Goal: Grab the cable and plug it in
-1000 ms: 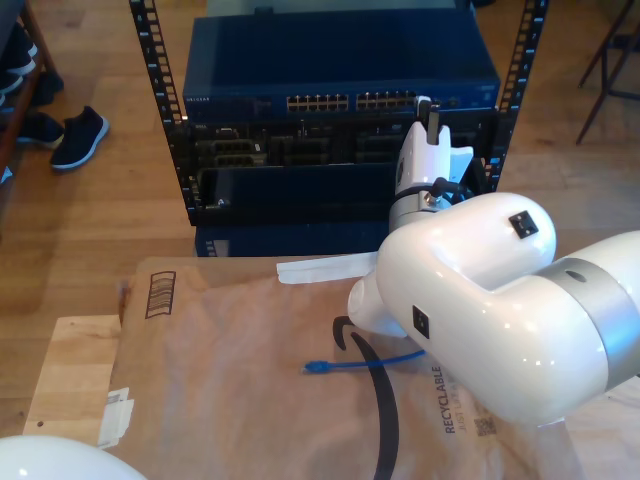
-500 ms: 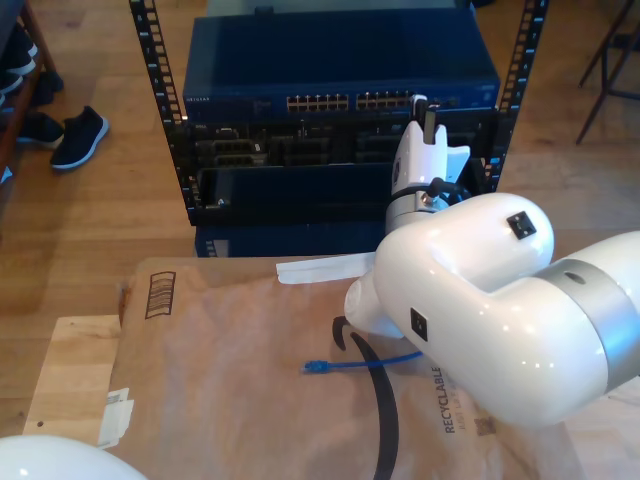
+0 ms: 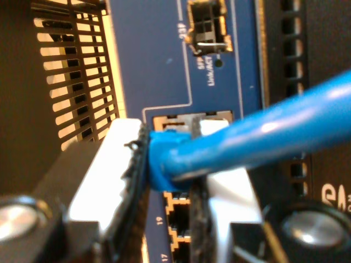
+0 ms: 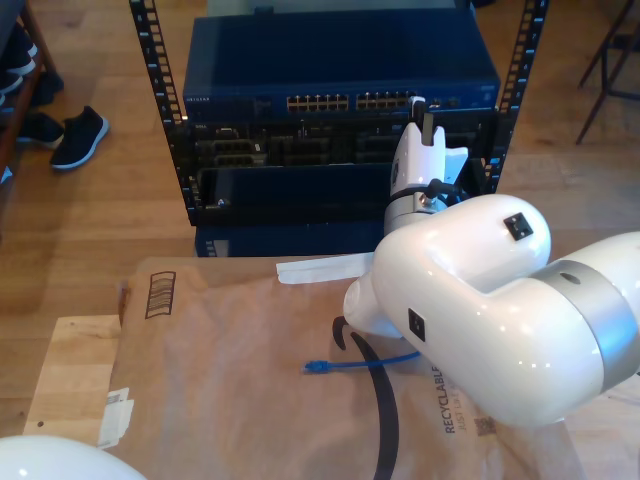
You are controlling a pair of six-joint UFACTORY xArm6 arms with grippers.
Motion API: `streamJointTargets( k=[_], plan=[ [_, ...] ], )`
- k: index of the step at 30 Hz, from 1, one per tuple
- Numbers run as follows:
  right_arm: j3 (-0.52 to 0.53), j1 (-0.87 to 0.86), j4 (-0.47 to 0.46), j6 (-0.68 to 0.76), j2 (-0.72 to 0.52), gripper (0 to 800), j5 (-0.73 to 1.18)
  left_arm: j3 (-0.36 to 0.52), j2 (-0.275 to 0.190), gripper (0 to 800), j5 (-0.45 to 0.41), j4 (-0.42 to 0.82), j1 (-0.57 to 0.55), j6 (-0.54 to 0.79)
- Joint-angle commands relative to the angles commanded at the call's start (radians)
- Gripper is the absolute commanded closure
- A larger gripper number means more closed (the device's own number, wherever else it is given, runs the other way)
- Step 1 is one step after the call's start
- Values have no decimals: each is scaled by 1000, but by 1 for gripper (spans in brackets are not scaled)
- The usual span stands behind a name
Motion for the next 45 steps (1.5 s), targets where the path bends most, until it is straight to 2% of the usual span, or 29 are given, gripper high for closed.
streamJointTargets(
  k=[14,45],
  plan=[
    [-43,0,0,-2,23,800,3,0,0,0,0,2,0,0],
    [-41,-3,-3,0,23,800,11,0,0,0,0,0,0,0]
  ],
)
